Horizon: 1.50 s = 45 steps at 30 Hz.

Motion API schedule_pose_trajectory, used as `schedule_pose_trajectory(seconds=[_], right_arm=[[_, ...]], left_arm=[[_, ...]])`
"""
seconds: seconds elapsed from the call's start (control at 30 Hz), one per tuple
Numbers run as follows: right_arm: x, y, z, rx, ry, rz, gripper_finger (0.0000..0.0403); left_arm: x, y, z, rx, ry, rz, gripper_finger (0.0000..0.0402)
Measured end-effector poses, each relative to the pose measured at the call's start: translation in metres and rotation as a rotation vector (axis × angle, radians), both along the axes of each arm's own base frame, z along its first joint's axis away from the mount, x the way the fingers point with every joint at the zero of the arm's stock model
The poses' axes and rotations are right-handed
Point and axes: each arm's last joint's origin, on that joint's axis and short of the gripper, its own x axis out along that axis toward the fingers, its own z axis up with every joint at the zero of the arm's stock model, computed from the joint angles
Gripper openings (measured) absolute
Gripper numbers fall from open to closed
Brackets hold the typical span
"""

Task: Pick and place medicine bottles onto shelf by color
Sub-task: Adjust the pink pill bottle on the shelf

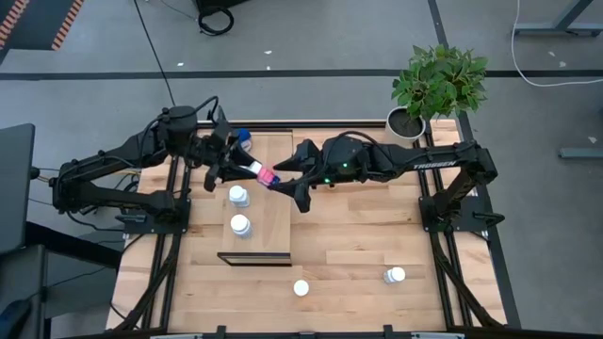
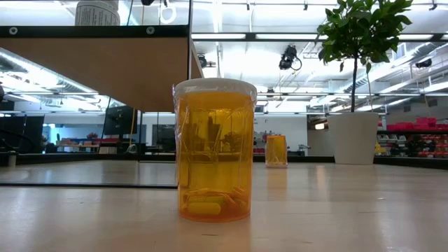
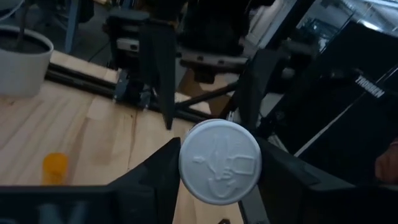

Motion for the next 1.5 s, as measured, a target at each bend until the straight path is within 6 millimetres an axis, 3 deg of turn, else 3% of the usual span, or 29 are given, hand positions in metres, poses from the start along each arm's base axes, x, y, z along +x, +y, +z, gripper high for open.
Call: schedule_pose_trajectory(seconds=[0.3, 0.63, 0.8, 1.07, 1.3, 1.5], right_arm=[[0.000, -0.002, 0.000, 0.063, 0.003, 0.017, 0.0298], [0.006, -0.019, -0.013, 0.242, 0.089, 0.095, 0.0298], [0.006, -0.020, -0.014, 0.272, 0.102, 0.119, 0.0298], [0.006, -0.016, -0.014, 0.338, 0.116, 0.159, 0.0298], [0.005, -0.014, -0.016, 0.364, 0.141, 0.187, 0.0298], [0.005, -0.014, -0.017, 0.355, 0.152, 0.189, 0.0298]], left_arm=[[0.003, -0.002, -0.003, 0.010, 0.015, -0.031, 0.0198], [0.020, -0.008, -0.013, -0.008, 0.064, -0.111, 0.0184], [0.028, -0.011, -0.018, -0.014, 0.085, -0.135, 0.0200], [0.041, -0.011, -0.023, -0.015, 0.082, -0.147, 0.0180], [0.042, -0.011, -0.023, -0.015, 0.078, -0.146, 0.0203], [0.042, -0.011, -0.023, -0.018, 0.079, -0.145, 0.0187]])
